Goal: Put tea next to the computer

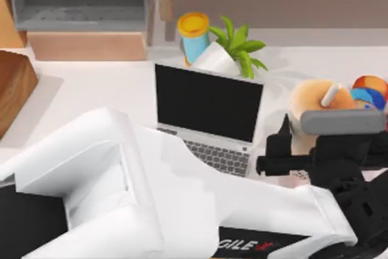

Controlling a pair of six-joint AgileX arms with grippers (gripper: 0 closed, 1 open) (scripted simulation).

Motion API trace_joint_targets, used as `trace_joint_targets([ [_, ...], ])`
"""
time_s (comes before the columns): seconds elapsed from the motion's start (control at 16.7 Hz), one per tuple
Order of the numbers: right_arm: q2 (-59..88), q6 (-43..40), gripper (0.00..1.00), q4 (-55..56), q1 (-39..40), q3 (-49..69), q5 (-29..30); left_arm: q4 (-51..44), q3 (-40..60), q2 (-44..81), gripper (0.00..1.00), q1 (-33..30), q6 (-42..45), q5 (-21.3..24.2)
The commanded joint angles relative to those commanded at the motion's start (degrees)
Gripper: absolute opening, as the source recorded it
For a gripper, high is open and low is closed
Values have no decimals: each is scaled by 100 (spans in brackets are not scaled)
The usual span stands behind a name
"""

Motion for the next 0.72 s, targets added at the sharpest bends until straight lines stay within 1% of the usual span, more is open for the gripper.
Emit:
trace_joint_targets([
  [0.3, 0, 0, 100, 0, 0, 0, 0, -21, -61, 66, 0, 1, 2, 25],
  [0.72, 0, 0, 100, 0, 0, 0, 0, -21, -61, 66, 53, 1, 2, 25],
])
